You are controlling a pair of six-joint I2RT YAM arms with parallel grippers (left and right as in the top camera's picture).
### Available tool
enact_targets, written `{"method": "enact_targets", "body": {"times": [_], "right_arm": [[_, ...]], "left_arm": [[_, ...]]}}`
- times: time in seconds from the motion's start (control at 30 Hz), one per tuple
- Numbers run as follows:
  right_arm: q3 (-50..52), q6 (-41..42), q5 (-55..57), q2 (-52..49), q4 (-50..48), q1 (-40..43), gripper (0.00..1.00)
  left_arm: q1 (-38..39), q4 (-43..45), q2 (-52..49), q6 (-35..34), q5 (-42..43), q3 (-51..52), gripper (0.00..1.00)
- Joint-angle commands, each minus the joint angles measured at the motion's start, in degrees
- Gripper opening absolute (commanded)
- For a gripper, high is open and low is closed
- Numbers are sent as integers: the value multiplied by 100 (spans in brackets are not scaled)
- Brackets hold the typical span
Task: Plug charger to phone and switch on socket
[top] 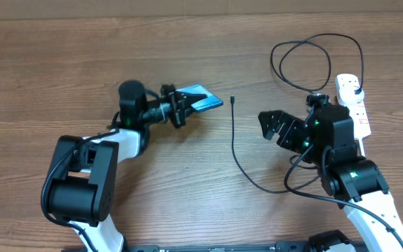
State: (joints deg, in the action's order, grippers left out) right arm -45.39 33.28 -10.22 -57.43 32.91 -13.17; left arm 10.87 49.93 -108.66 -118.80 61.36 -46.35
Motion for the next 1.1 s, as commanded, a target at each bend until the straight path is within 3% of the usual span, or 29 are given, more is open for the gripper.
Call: {"method": "enact_targets", "body": {"times": [0.0,0.23,0.43,1.07], "right_arm": [[11,-409,332,-79,254,2,100],[11,-549,404,-149,807,2,100],[11,-546,402,-149,1163,2,100],[13,-756,527,-219,1047,-24,96]], "left_arm": [[42,-31,151,-61,1104,-715,5],[44,-737,153,-66,1493,-1185,5],[42,-1856,153,-66,1462,-1185,5],[42,-1829,153,-66,1287,-1185,5]]}}
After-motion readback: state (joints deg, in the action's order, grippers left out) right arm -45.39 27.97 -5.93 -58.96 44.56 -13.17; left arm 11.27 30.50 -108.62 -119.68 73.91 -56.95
